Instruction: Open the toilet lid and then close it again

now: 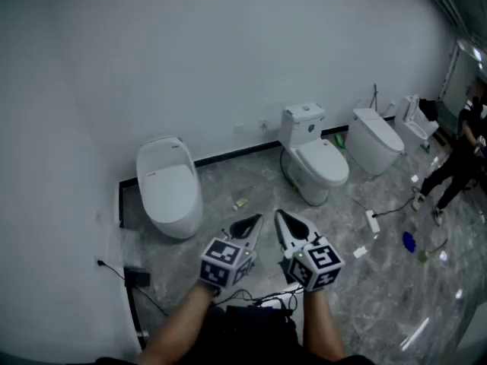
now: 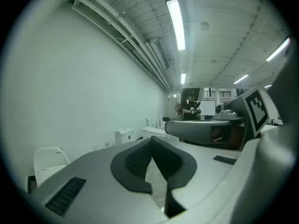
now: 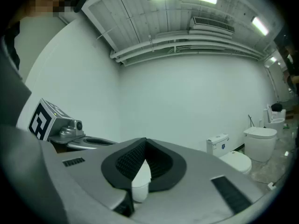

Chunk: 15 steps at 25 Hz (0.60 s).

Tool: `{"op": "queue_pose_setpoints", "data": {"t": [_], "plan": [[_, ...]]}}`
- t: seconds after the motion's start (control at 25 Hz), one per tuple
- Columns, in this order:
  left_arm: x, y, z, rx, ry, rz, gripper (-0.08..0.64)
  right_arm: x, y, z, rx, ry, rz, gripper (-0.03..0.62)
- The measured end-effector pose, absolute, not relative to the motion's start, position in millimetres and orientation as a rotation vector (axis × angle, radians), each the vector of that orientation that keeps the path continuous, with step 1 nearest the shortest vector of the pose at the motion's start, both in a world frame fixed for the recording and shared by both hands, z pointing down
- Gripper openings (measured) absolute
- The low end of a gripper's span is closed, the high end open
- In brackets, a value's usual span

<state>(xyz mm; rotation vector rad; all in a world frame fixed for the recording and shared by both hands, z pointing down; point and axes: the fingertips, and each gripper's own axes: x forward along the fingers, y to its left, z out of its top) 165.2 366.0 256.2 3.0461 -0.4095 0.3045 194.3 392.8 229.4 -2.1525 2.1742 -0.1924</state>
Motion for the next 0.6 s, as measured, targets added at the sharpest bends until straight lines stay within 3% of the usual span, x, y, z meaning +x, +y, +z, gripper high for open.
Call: {"op": "queue_pose_setpoints", "data": {"t": [0.6], "plan": [[163,376,258,3.04,-0.408,0.296,0.006,193,402,232,-2.161,2.162,-0.196,0.009]]}}
